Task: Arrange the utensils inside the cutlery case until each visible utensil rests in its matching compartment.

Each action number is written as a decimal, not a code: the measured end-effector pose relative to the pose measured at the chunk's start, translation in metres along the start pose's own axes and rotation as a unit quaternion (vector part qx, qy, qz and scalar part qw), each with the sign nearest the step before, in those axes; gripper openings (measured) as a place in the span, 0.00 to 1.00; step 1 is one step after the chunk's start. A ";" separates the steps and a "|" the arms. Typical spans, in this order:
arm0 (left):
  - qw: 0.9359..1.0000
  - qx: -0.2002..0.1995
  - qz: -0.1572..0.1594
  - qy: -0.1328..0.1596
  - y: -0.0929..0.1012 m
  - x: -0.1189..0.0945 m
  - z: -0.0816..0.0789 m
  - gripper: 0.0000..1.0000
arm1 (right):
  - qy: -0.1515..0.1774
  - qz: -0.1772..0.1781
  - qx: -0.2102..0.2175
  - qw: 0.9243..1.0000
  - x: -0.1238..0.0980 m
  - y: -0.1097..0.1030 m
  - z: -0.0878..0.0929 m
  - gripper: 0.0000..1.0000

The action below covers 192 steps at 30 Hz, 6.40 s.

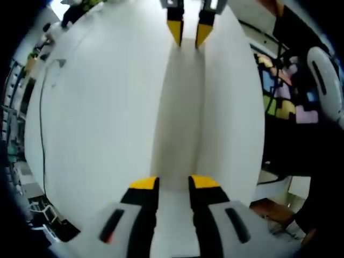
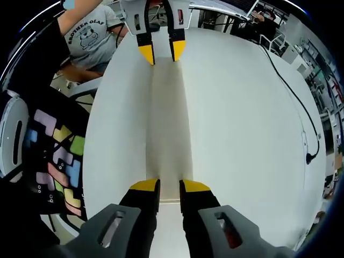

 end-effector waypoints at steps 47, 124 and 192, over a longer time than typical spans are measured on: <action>1.000 0.027 0.001 0.013 -0.006 0.007 -0.003 0.44 | 0.015 0.014 -0.024 1.000 0.011 -0.004 -0.009 0.44; 0.998 0.058 -0.019 -0.006 -0.033 -0.003 -0.060 0.43 | 0.035 0.020 -0.024 0.999 -0.024 0.024 0.023 0.43; 0.996 0.085 0.024 -0.006 -0.088 0.046 -0.107 0.44 | -0.021 0.011 0.028 0.999 -0.005 0.093 0.066 0.44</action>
Point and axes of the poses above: the point that each gripper's makers call its tool centre point, and the gripper's own axes: x roughly forward along the fingers, y roughly to its right, z roughly out of its underside, the point moved 7 cm from there along -x, roughly backward along the fingers, and after that the axes turned 12 degrees about x, right-handed, at the moved point
